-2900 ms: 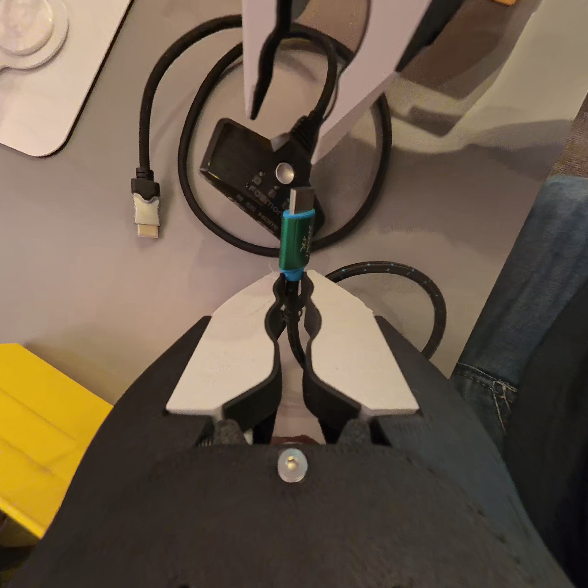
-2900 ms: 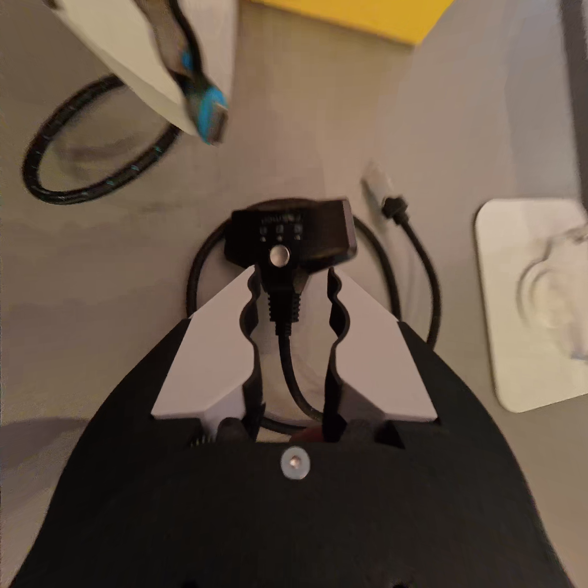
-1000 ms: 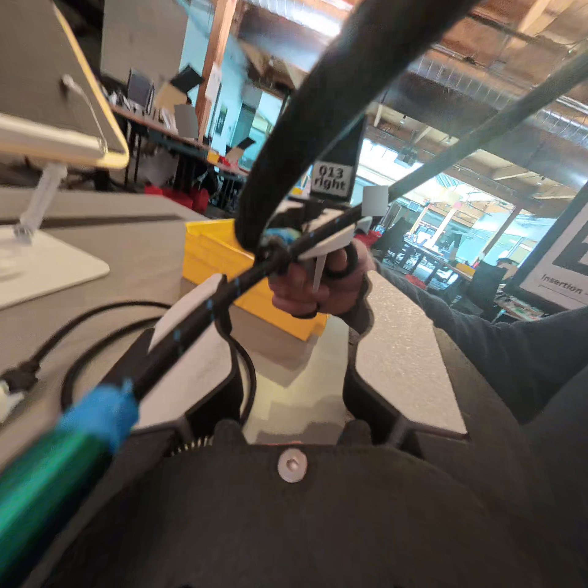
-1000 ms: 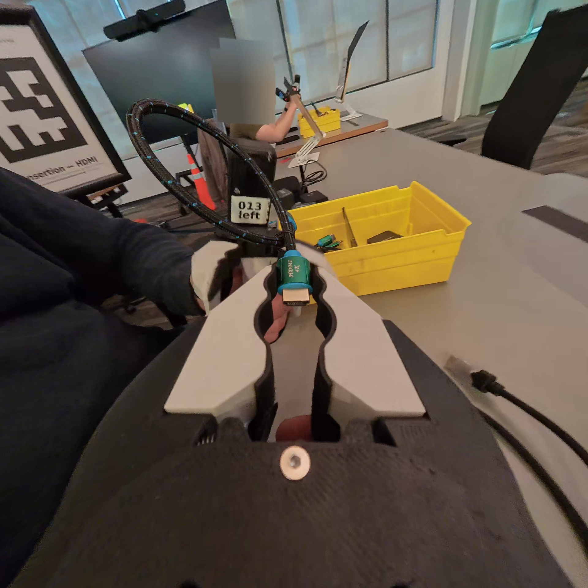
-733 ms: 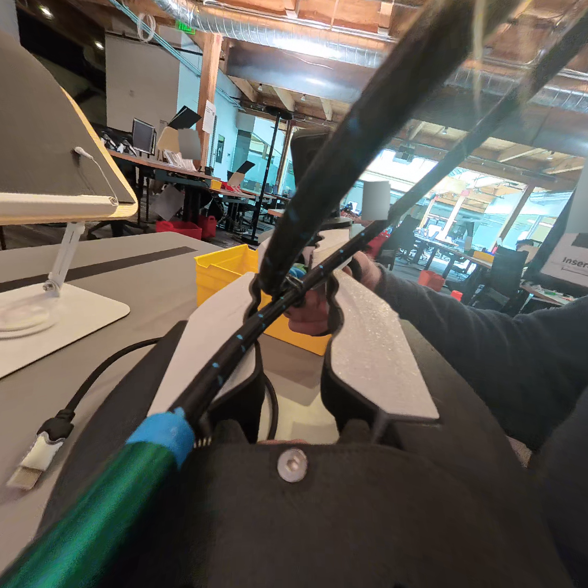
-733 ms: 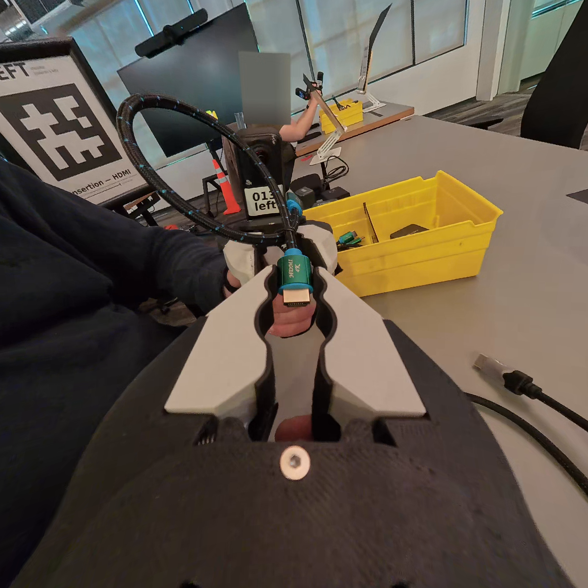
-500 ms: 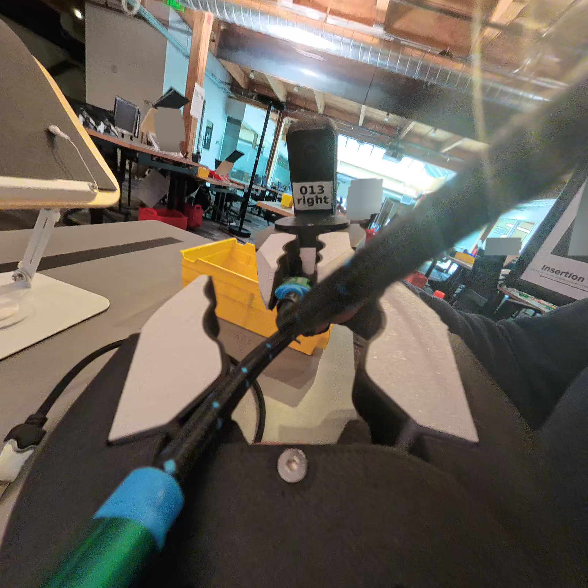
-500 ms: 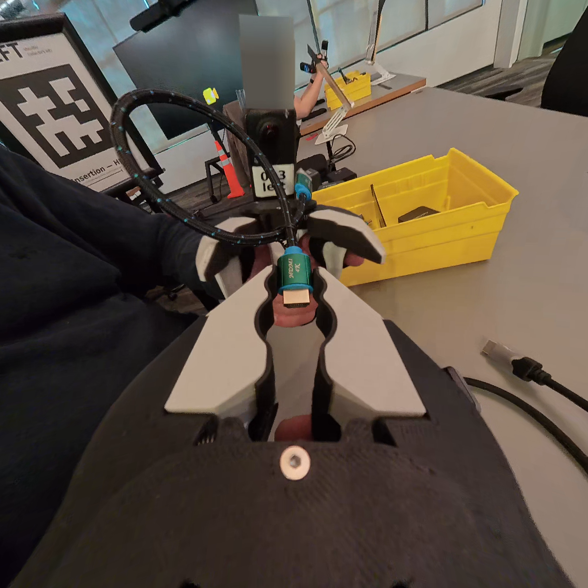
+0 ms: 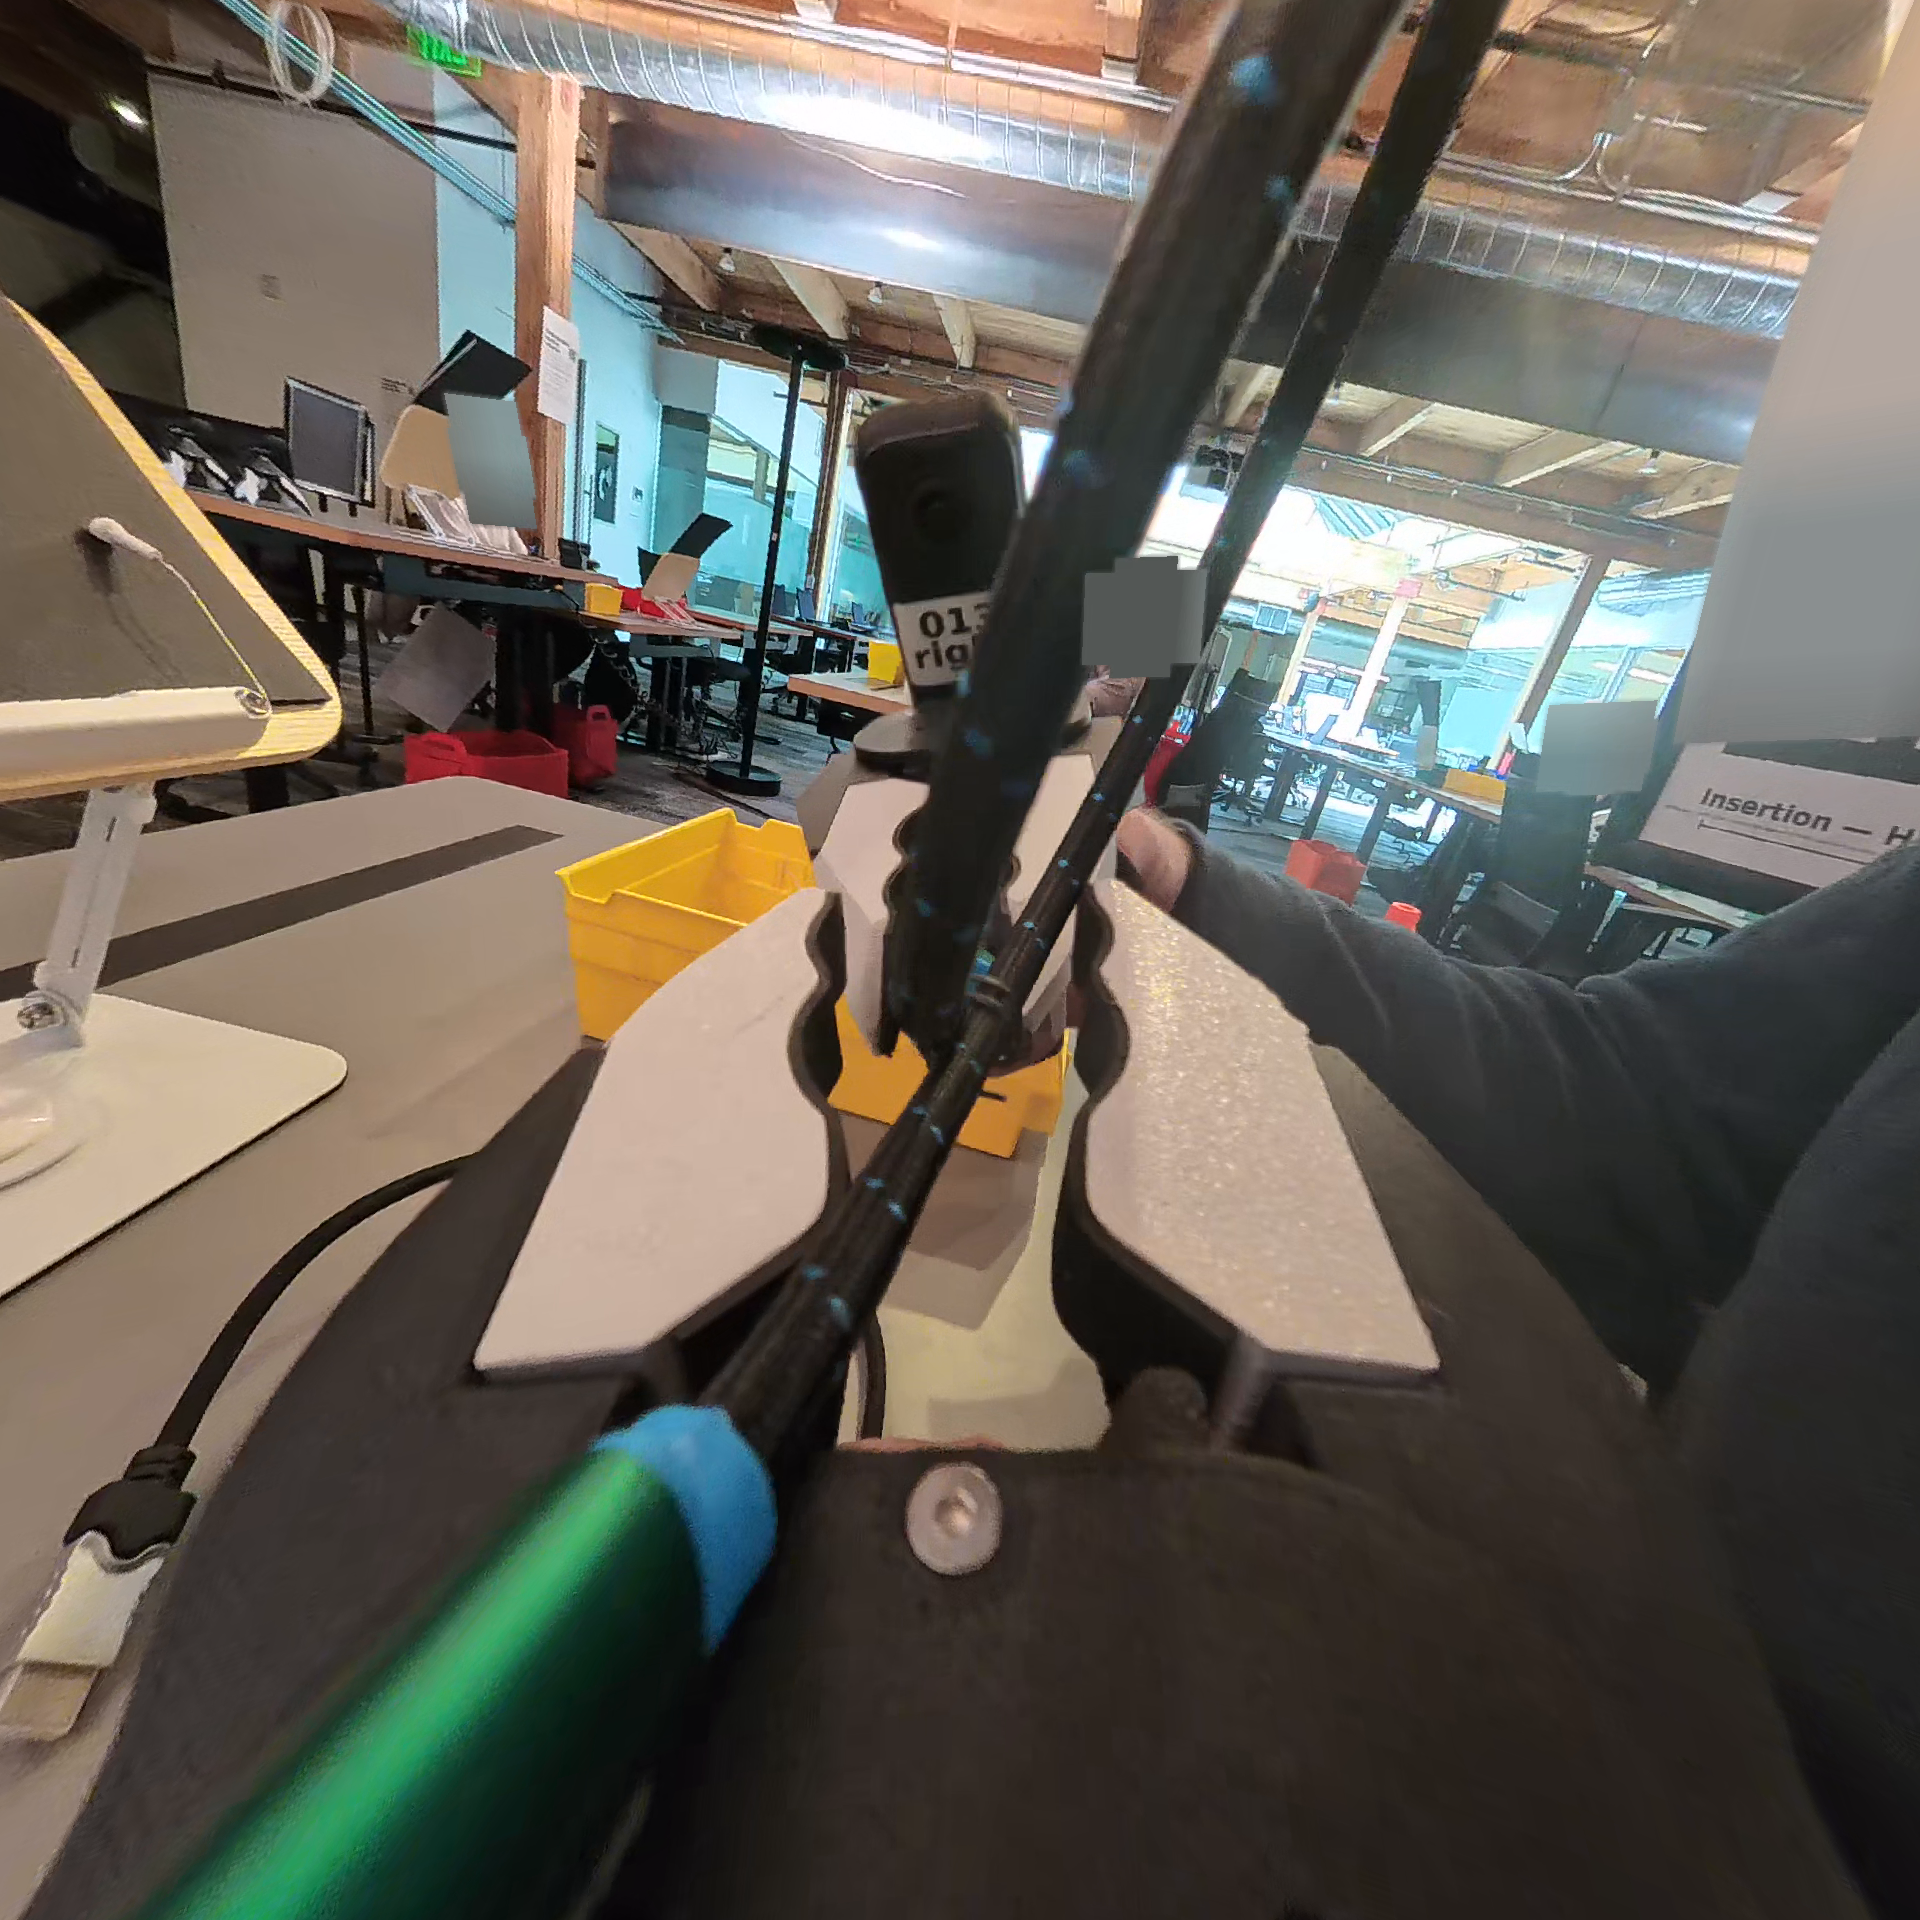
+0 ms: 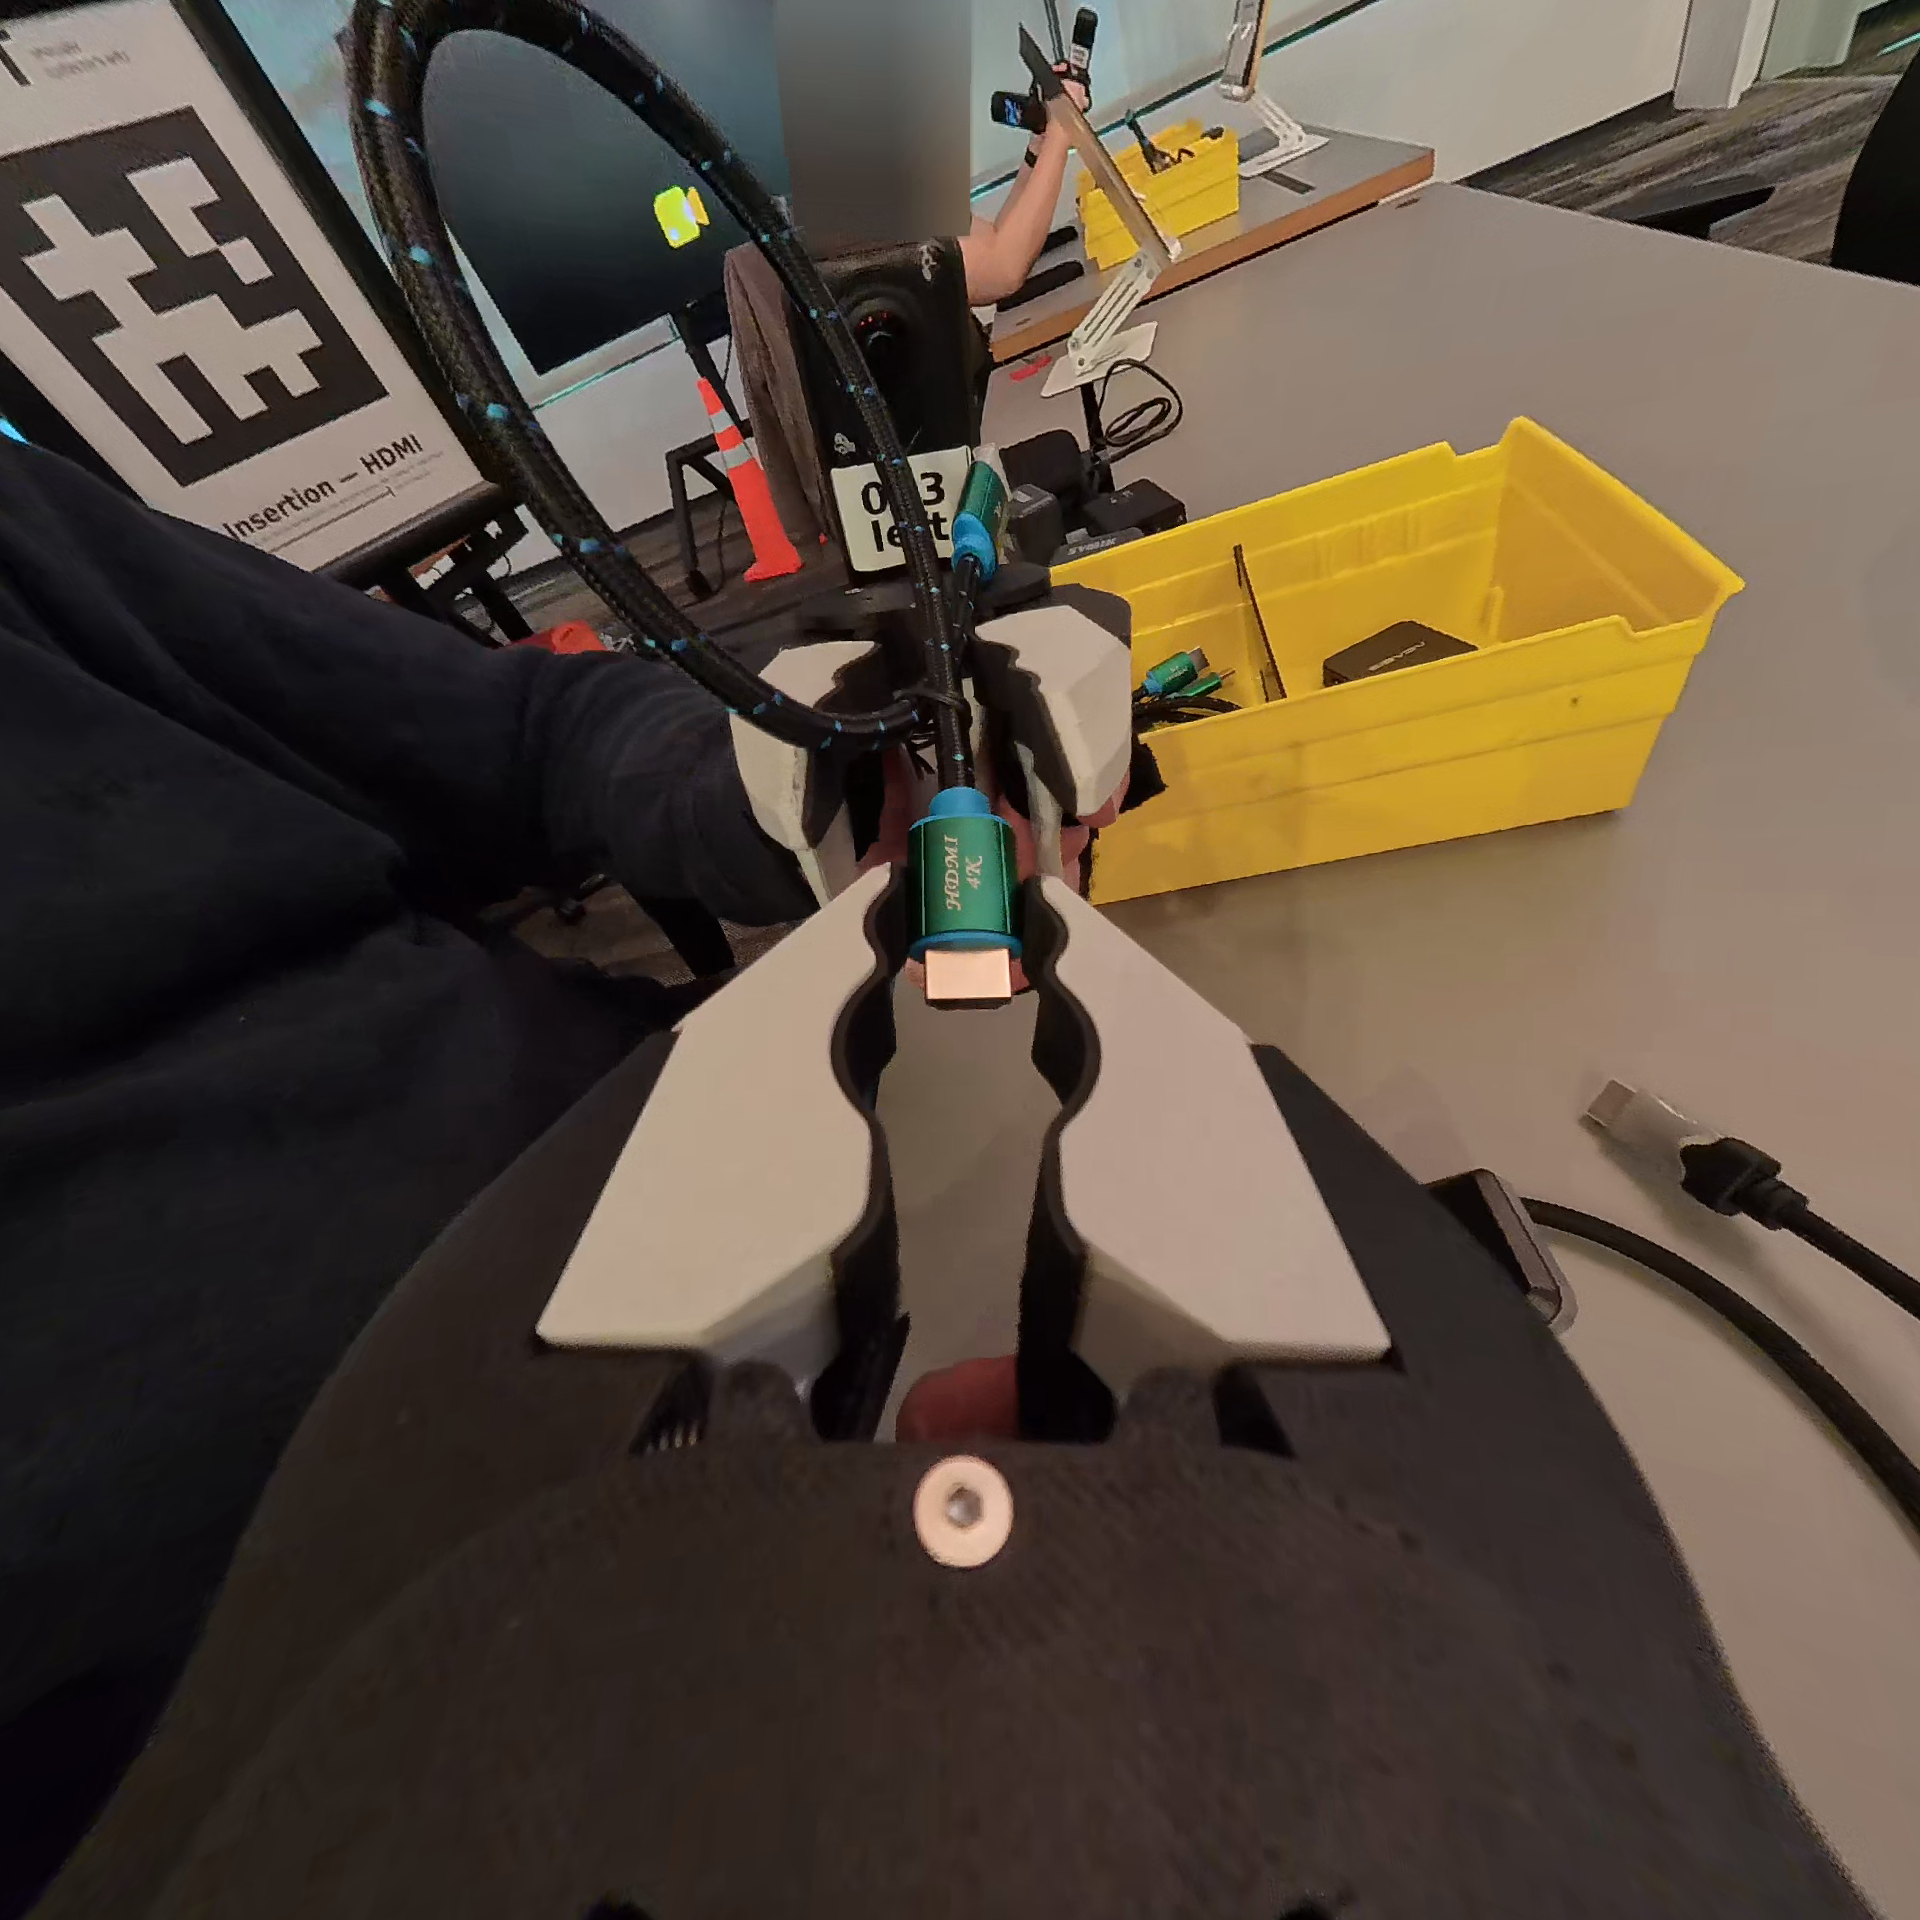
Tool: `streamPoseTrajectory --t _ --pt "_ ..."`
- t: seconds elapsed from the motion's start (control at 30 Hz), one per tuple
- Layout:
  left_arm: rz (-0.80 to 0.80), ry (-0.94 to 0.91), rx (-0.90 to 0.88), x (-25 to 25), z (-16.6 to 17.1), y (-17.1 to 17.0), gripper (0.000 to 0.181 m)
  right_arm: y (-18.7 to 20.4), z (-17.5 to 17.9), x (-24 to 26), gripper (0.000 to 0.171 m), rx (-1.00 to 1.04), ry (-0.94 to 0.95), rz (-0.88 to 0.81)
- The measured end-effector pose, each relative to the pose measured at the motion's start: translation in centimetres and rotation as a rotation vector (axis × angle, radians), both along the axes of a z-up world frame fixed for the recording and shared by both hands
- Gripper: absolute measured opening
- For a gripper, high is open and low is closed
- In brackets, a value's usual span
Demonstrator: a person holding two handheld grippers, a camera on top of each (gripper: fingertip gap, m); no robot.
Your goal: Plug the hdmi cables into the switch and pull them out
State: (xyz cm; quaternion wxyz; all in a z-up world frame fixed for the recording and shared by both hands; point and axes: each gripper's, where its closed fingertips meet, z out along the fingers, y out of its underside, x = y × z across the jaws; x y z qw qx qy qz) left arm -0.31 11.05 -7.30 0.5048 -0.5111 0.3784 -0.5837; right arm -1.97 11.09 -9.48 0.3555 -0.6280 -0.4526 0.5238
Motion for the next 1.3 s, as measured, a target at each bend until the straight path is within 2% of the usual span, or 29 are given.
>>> streamPoseTrajectory --t 0.33,0.77,1.0,1.17,1.3 --pt "-0.025 0.064 0.099 -0.3 -0.2 -0.7 0.019 -0.6 0.2 0.4 0.019 -0.002 -0.046 0.036" --pt "-0.016 0.093 0.097 -0.2 -0.7 -0.4 0.016 -0.4 -0.4 0.4 0.019 0.051 -0.096 0.018" --pt "0.014 0.106 0.095 -0.6 -1.1 0.4 0.014 0.6 -0.4 1.1 0.022 0.118 -0.155 -0.052" --pt "0.022 0.109 0.097 -0.9 -1.2 0.7 0.013 1.1 0.9 1.9 0.033 0.183 -0.186 -0.12" --pt "0.039 0.123 0.097 -0.9 -1.3 1.1 0.013 -0.3 3.1 1.8 0.027 0.306 -0.228 -0.1"
